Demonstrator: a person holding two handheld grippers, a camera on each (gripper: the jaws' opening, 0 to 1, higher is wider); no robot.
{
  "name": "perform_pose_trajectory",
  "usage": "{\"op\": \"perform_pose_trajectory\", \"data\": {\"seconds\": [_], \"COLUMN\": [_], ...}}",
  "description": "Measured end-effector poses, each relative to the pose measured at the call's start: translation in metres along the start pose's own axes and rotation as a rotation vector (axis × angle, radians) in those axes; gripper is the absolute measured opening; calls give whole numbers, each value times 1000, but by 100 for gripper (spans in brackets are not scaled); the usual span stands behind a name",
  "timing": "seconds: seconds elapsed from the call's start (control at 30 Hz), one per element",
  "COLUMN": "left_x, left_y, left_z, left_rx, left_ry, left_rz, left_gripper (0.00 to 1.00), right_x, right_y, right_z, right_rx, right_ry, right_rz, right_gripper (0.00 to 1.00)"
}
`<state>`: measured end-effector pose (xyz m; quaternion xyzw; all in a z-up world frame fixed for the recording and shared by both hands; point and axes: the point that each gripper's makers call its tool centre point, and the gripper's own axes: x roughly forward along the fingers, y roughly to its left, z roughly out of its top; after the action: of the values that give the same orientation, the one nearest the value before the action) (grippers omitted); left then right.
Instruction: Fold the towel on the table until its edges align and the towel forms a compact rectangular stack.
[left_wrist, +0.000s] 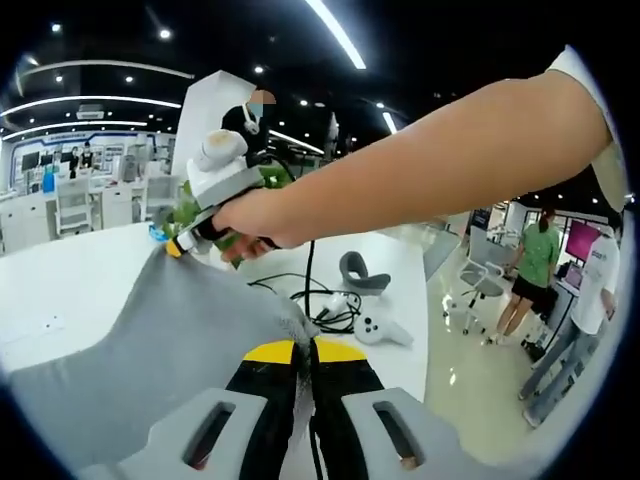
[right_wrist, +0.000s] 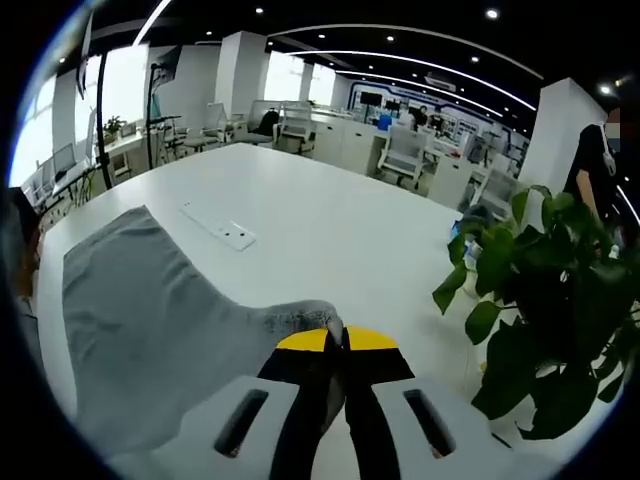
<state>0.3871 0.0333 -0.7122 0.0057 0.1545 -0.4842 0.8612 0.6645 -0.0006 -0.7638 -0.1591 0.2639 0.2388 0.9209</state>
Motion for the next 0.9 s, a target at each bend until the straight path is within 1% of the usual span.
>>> {"op": "perform_pose_trajectory", "data": {"seconds": [0.13,0.23,0.3,0.37,0.43,0.53,0.67,0.73,0.83,0.9], "left_x": [-18,-33,-44,-55,-65,-81,-103,-115,-133,-142], "left_y": [10,19,25,33,39,47,59,64,73,77], "left_z": [15,23,26,28,30,32,33,34,36,36], "left_rx": [20,23,23,19,-7,20,15,5,-5,-4], "left_ry": [-35,-59,-68,-79,-91,-99,-114,-126,-146,-155], "left_rz": [14,30,40,55,73,89,111,121,138,149], "left_gripper": [4,4,4,4,5,5,4,4,4,4], "right_x": [0,3,1,5,9,11,14,12,15,19], "right_y": [7,11,15,21,26,40,57,71,90,98], "right_z": [19,32,45,49,58,76,93,101,115,122], "right_rx": [-1,5,12,6,9,12,21,22,10,7], "right_ry": [-17,-25,-29,-28,-36,-50,-60,-65,-76,-79], "right_rz": [-8,-11,-11,-14,-13,-7,5,10,23,29], "right_gripper": [2,2,2,2,2,2,2,2,2,2]}}
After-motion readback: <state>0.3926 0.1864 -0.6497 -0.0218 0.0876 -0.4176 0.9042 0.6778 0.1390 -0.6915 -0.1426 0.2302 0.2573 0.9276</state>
